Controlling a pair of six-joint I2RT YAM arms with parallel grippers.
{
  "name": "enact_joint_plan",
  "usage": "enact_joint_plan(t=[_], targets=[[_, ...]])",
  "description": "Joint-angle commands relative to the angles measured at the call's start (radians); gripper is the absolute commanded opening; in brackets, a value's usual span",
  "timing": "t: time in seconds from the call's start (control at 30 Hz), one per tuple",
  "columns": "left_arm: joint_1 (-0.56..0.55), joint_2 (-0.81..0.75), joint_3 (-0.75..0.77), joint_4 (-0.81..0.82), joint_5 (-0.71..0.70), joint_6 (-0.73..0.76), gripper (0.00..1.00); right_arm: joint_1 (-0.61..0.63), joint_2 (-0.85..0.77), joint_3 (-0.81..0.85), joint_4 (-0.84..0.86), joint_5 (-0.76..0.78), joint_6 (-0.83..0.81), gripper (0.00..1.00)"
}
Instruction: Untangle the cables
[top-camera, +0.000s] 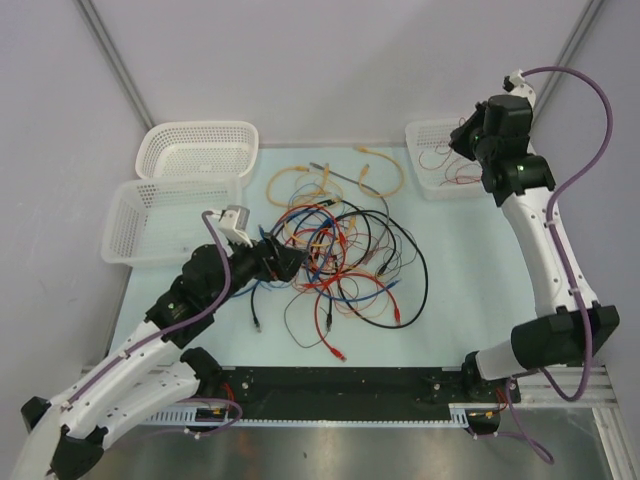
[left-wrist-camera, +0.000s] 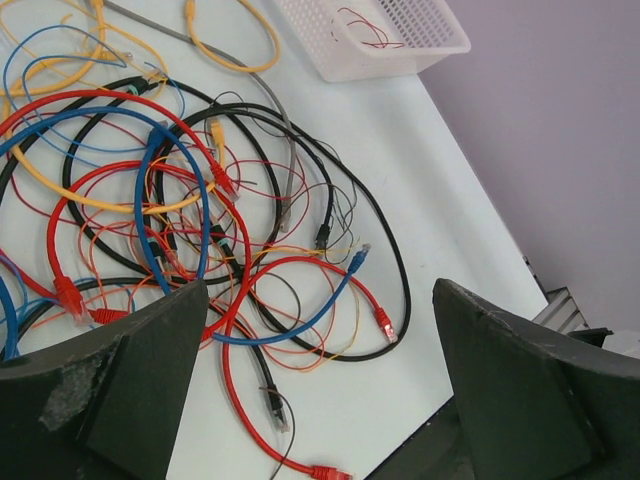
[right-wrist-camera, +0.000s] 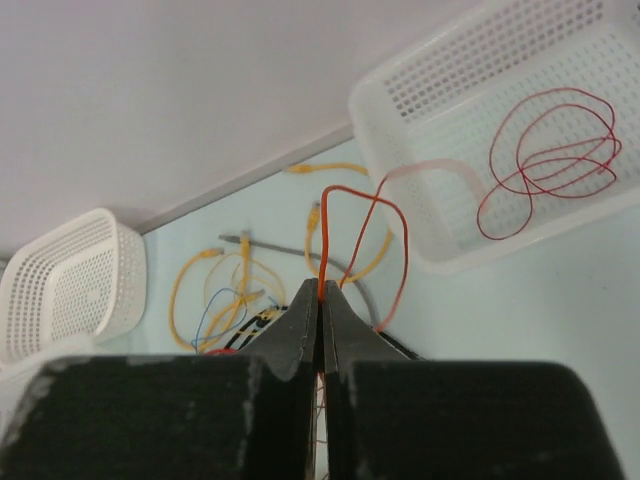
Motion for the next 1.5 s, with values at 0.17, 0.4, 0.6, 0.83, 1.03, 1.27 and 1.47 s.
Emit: enact_joint_plan(t=[0.17, 0.4, 0.6, 0.83, 1.03, 1.27, 1.47], targets=[[0.004, -0.054, -0.022, -0.044, -0.042, 0.018, 1.0, -0.1, 0.272, 0.245, 0.125, 0.029, 0.034, 0.0], [0.006, -0.008, -0.027, -0.034, -0.054, 0.034, 1.0, -0.141, 0.572, 0.488, 0.011, 0.109, 0.005, 0.0], [0.004, 0.03, -0.01, -0.037, -0.073, 0.057, 1.0, -0.163, 0.672, 0.555, -0.025, 0.195, -0.012, 0.11], [0.006, 0.063, 0.007, -0.023, -0.048, 0.055, 1.0, -0.143, 0.509, 0.368, 0.064, 0.2, -0.006, 0.83], [0.004, 0.024, 0.003, -0.029, -0.031, 0.02, 1.0, -0.025, 0.289, 0.114, 0.133, 0.134, -0.017, 0.87], [0.004, -0.029, 0.003, -0.103, -0.039, -0.006, 1.0, 0.288, 0.083, -0.21, 0.17, 0.137, -0.057, 0.68], [0.003, -0.071, -0.03, -0.13, -0.017, -0.035, 1.0, 0.46, 0.034, -0.421, 0.112, 0.167, -0.038, 0.42]])
